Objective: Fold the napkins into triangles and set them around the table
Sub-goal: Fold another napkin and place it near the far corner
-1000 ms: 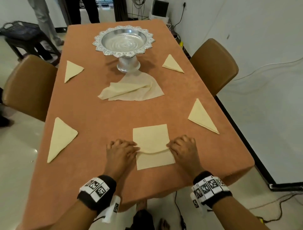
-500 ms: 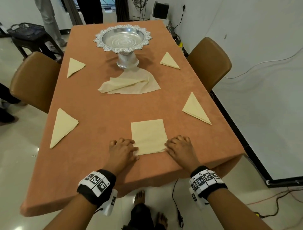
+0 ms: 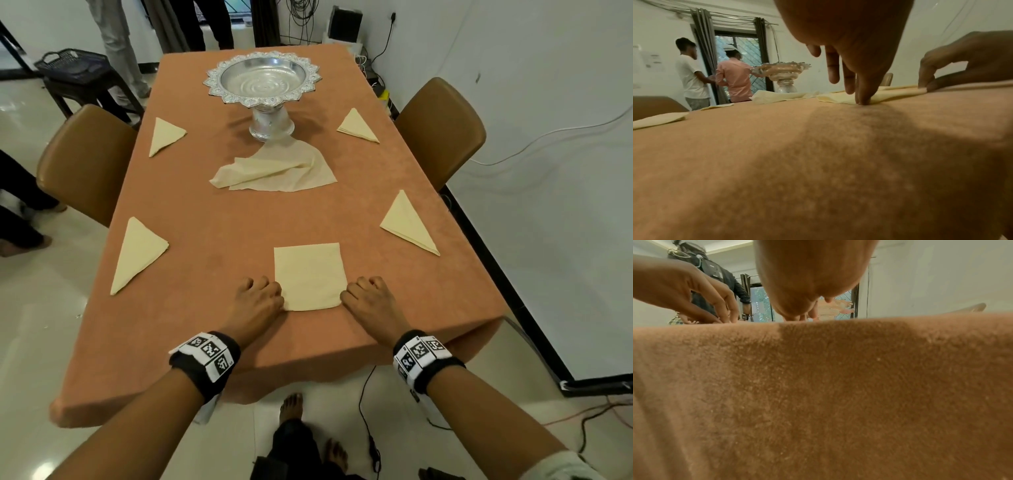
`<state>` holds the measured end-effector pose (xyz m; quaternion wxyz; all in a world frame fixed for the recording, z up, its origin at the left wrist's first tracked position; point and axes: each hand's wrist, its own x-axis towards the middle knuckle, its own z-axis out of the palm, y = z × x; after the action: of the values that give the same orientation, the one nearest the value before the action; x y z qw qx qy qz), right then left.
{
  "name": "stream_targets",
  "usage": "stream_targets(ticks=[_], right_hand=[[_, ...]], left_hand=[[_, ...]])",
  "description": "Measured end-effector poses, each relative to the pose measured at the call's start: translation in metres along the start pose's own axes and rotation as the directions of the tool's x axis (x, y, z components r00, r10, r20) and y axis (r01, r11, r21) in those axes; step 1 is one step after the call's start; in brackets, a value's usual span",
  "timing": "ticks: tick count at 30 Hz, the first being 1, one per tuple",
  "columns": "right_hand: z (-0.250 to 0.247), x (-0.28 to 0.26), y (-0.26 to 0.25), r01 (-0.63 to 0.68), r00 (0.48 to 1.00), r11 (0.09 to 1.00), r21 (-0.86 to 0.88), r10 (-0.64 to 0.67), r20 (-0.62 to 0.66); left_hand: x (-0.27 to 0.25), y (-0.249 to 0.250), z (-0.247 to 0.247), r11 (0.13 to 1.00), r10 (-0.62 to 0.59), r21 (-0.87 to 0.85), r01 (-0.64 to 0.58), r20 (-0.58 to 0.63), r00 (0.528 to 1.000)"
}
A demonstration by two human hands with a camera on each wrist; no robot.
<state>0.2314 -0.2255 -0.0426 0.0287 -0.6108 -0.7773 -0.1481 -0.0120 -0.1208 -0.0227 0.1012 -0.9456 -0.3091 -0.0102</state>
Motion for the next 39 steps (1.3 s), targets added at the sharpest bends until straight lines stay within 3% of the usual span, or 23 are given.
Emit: stream_targets(ticks=[3,8,12,15,17,19,21,23,26,29,33,34,35,37,39], right_hand=[[-0.007,-0.006,0.002,0.021,1.0,1.0,0.003,-0.021,-0.013],[-0.015,-0.044,-0.001,0.042,0.988,0.998,0.035,-0.037,-0.15],[-0.014,-0.078,-0.014,0.081,0.989,0.991,0.102,-0.068,-0.129],[-0.02,-0.078,-0.017,-0.09,0.987,0.966,0.244,0.119,-0.109],[-0.029,-0.063,-0.02,-0.229,0.946,0.886,0.403,0.3,-0.121],[-0.039,-0.038,-0.029,-0.335,0.909,0.8,0.497,0.413,-0.052],[-0.037,-0.009,-0.045,-0.402,0.906,0.762,0.507,0.41,0.103],[-0.028,0.013,-0.062,-0.411,0.91,0.796,0.445,0.332,0.247],[-0.008,0.021,-0.075,-0.427,0.871,0.83,0.358,0.271,0.41],[0.0,0.011,-0.067,-0.494,0.827,0.823,0.279,0.347,0.441],[-0.007,-0.001,-0.04,-0.667,0.696,0.725,0.17,0.526,0.488],[-0.01,0.003,-0.041,-0.681,0.692,0.711,0.177,0.545,0.474],[-0.014,0.009,-0.046,-0.661,0.724,0.716,0.225,0.53,0.442],[-0.013,0.024,-0.068,-0.505,0.844,0.802,0.318,0.382,0.377],[-0.006,0.03,-0.082,-0.399,0.884,0.857,0.327,0.264,0.386]], left_hand=[[-0.004,0.004,-0.008,1.0,-0.021,-0.021,0.02,-0.026,0.999],[-0.047,0.031,-0.025,0.968,-0.156,-0.22,0.124,-0.136,0.978],[-0.084,0.064,-0.013,0.925,-0.229,-0.312,0.216,-0.006,0.973],[-0.089,0.069,-0.01,0.857,-0.344,-0.401,0.322,0.019,0.939],[-0.077,0.066,-0.015,0.787,-0.428,-0.499,0.363,-0.018,0.904],[-0.059,0.062,-0.015,0.752,-0.448,-0.538,0.38,0.005,0.894],[-0.039,0.059,-0.004,0.761,-0.403,-0.506,0.407,0.122,0.907],[-0.029,0.055,0.014,0.772,-0.366,-0.458,0.442,0.249,0.897],[-0.028,0.051,0.033,0.788,-0.373,-0.405,0.464,0.285,0.883],[-0.028,0.051,0.034,0.788,-0.381,-0.404,0.464,0.271,0.884],[-0.027,0.052,0.033,0.789,-0.38,-0.405,0.462,0.269,0.885],[-0.027,0.052,0.033,0.787,-0.382,-0.41,0.461,0.264,0.886],[-0.027,0.052,0.034,0.783,-0.383,-0.418,0.461,0.26,0.886],[-0.027,0.052,0.035,0.779,-0.384,-0.42,0.466,0.268,0.883],[-0.027,0.052,0.035,0.777,-0.383,-0.416,0.472,0.282,0.879]])
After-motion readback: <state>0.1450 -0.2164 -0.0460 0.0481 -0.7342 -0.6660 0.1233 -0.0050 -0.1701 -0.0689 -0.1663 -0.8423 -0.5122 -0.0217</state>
